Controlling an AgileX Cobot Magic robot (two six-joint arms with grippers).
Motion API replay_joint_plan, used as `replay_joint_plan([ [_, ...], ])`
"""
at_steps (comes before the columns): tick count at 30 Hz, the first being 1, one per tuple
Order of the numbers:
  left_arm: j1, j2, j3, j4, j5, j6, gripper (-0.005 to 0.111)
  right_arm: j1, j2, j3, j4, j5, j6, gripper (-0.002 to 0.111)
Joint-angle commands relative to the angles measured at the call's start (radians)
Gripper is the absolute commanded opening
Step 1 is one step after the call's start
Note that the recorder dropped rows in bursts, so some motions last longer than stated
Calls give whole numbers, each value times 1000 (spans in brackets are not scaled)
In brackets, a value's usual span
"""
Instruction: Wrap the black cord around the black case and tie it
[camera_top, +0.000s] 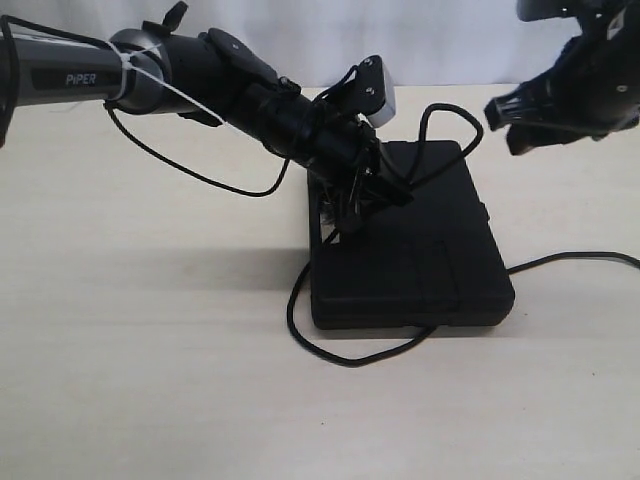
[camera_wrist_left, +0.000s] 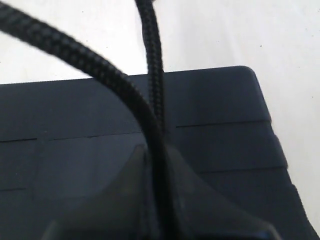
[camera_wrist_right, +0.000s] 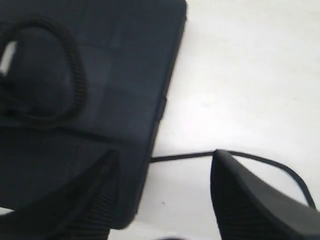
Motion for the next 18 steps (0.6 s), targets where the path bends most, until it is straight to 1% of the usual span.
replay_joint_plan([
  [1, 17, -6, 0, -14, 51, -9, 0, -81, 20, 61, -51, 59, -4, 51],
  [4, 38, -6, 0, -14, 99, -9, 0, -124, 71, 112, -73, 50, 36, 51],
  [7, 56, -6, 0, -10, 133, -12, 0, -153, 136, 123, -119, 28, 177, 51],
  [10, 65, -6, 0, -3, 171, -12, 0, -153, 207, 123, -202, 6, 313, 51],
  [13, 70, -6, 0, 32, 178, -12, 0, -153, 273, 123, -262, -41, 427, 51],
  [18, 70, -6, 0, 75, 191, -12, 0, -153, 358, 99, -293, -96, 494, 51],
])
